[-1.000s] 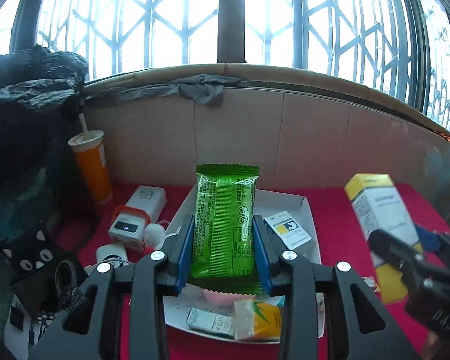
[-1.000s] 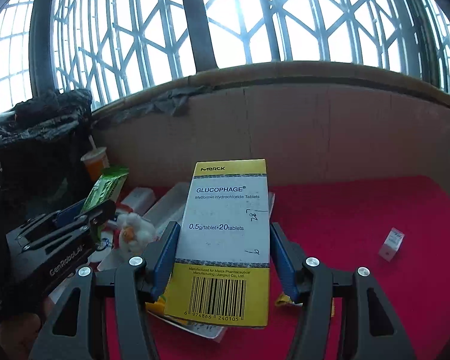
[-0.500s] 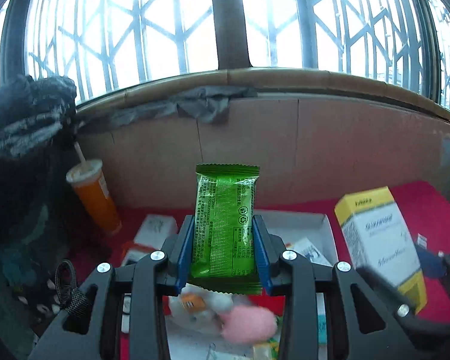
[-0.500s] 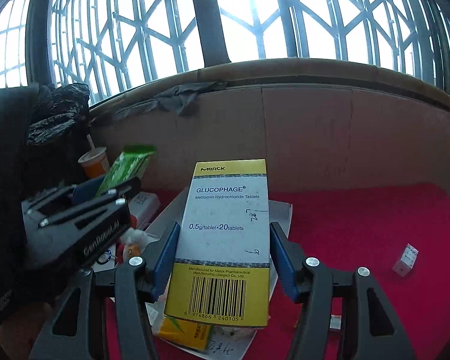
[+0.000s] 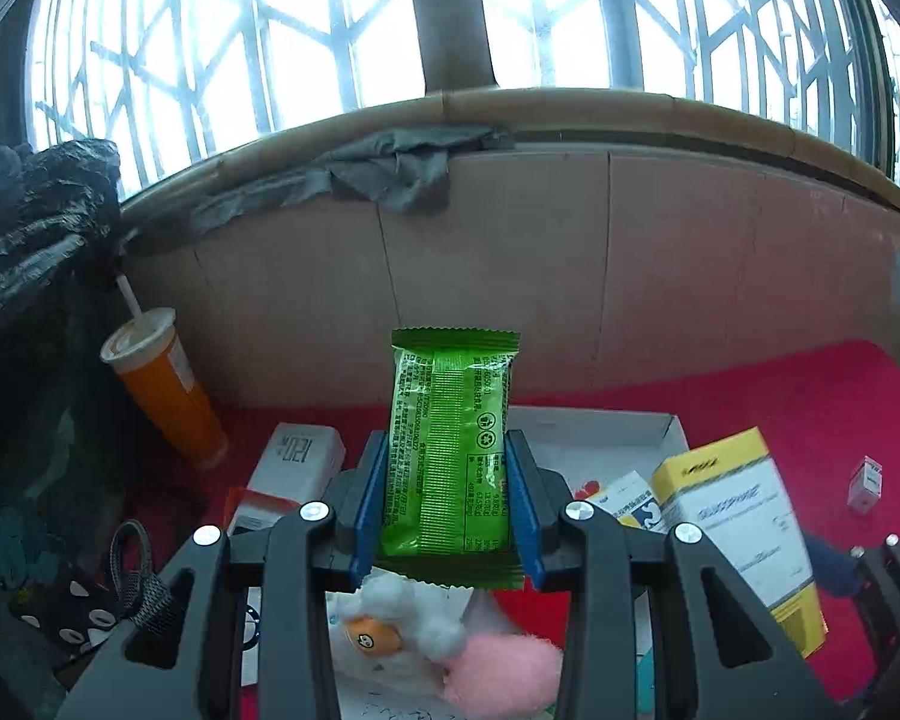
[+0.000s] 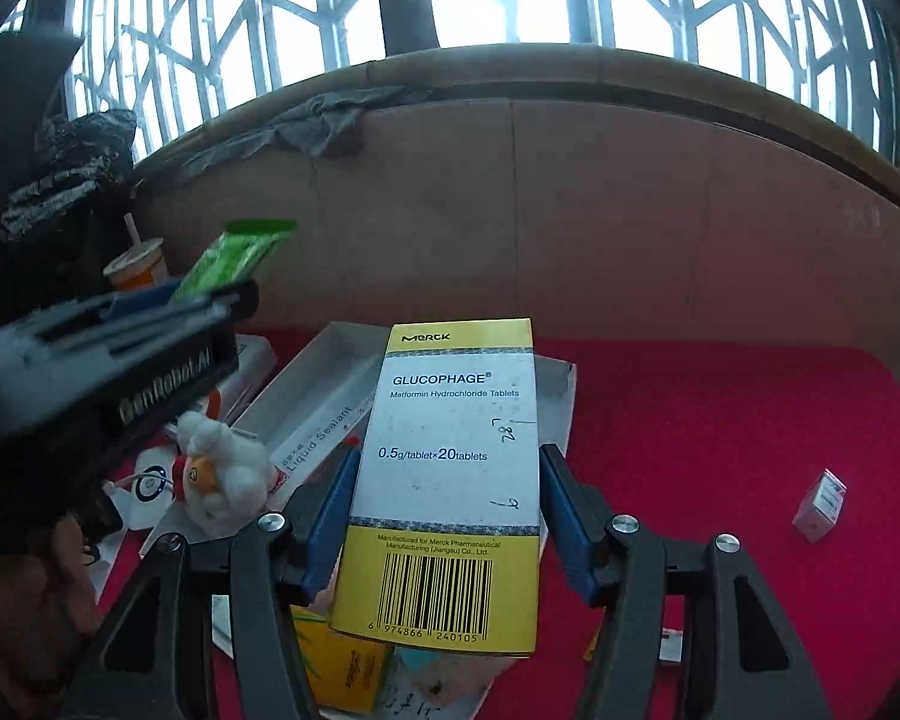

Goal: Organize objects
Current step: 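Release the green snack bar into the tray while the right tool releases the Glucophage box, then grasp the gold snack bar with the left tool while the right tool grasps the small white-red box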

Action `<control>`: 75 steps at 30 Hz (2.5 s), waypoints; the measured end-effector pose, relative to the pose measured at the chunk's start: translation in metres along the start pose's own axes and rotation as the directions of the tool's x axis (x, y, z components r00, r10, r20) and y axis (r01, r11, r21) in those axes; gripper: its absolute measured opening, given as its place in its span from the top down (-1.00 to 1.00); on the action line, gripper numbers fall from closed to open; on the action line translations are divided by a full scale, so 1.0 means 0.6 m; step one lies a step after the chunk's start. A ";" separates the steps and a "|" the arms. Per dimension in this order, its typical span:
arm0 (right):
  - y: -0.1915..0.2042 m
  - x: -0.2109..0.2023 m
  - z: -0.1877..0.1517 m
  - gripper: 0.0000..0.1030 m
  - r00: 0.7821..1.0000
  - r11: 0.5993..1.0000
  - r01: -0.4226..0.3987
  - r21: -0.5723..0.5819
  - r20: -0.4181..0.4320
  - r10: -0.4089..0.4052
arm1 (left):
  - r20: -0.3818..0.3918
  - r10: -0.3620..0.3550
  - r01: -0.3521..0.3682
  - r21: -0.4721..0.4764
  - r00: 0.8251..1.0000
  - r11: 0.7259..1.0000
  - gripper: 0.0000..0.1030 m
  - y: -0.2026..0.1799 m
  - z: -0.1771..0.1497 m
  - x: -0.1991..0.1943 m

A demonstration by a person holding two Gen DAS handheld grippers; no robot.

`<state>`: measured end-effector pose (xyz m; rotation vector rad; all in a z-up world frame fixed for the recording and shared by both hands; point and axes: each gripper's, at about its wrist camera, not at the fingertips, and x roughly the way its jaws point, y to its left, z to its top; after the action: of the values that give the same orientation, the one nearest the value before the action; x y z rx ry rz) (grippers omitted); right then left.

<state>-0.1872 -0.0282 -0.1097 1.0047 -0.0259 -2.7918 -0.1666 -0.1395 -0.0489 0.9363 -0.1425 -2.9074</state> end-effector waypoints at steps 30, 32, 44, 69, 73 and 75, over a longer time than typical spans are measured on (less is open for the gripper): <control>-0.156 -0.180 -0.006 -1.00 0.969 0.994 0.051 0.098 0.237 -0.073 | 0.200 0.003 0.013 -0.077 0.980 0.997 -0.92 -0.008 -0.036 -0.156; -0.194 -0.210 -0.022 -1.00 0.959 0.988 0.072 0.138 0.263 -0.107 | 0.191 -0.024 0.043 -0.099 0.981 0.994 -0.92 -0.014 -0.065 -0.162; -0.428 -0.328 -0.104 -1.00 0.920 0.905 0.189 0.381 0.254 -0.299 | 0.067 -0.246 0.245 0.018 0.967 0.969 -0.92 -0.178 -0.128 -0.159; -0.546 -0.279 -0.163 -1.00 0.968 0.847 0.143 0.512 0.107 -0.228 | -0.470 -0.335 0.576 0.636 0.817 0.514 -0.93 -0.418 -0.197 0.032; -0.550 -0.243 -0.151 -1.00 0.975 0.859 0.135 0.494 0.090 -0.205 | -0.531 -0.268 0.593 0.677 0.803 0.435 -0.93 -0.436 -0.211 0.058; -0.556 -0.213 -0.142 -1.00 0.979 0.860 0.139 0.491 0.061 -0.193 | -0.554 -0.285 0.619 0.646 0.783 0.446 -0.82 -0.432 -0.207 0.062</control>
<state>-0.0889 0.3256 -0.1197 0.9842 -0.7237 -3.0709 -0.1372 0.1058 -0.2007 1.9076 -1.5504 -2.9806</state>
